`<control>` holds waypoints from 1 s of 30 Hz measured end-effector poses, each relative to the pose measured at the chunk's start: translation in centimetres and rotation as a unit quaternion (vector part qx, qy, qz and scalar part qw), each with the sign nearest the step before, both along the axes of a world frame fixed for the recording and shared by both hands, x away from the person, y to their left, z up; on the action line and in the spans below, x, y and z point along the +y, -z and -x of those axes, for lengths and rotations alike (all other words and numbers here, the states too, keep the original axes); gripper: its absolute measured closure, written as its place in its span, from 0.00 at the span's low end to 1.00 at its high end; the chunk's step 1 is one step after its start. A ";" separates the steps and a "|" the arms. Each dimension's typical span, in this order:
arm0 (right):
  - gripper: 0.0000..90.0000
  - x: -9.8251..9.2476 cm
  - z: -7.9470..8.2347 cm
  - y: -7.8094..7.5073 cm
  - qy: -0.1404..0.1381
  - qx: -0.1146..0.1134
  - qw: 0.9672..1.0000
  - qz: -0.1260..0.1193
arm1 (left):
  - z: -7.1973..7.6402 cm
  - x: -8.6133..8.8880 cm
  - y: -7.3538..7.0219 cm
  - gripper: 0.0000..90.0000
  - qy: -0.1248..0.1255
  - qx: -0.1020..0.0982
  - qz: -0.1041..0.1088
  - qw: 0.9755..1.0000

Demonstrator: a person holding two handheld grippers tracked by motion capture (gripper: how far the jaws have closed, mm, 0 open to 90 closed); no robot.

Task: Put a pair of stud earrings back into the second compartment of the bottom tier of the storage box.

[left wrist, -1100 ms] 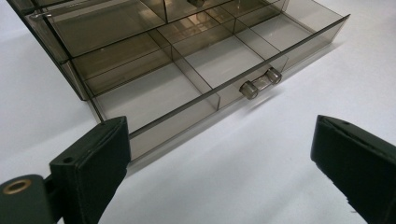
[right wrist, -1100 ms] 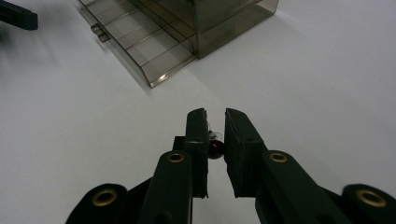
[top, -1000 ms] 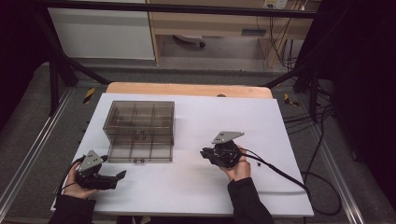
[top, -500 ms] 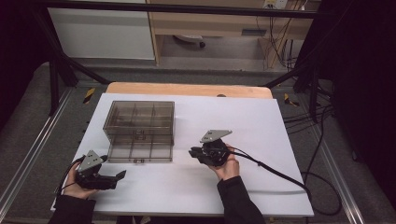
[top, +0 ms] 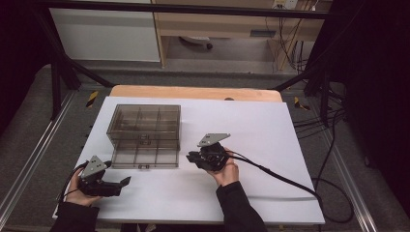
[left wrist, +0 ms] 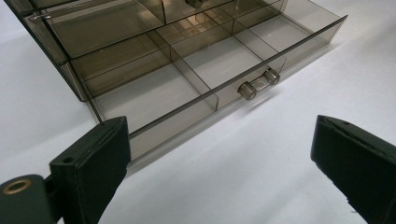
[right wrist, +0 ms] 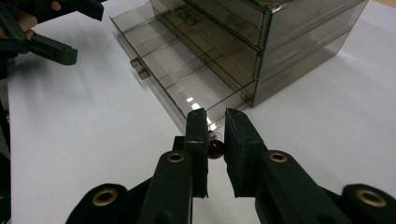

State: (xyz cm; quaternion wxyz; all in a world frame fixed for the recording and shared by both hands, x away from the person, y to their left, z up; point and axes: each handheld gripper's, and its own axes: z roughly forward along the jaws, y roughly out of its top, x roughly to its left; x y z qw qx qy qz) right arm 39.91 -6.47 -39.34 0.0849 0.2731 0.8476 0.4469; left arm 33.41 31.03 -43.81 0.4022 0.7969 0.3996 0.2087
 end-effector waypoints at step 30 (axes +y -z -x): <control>0.89 4.6 -0.9 0.2 -0.026 0.001 1.000 -0.009 | 0.0 0.0 0.0 0.06 0.000 0.001 0.001 1.000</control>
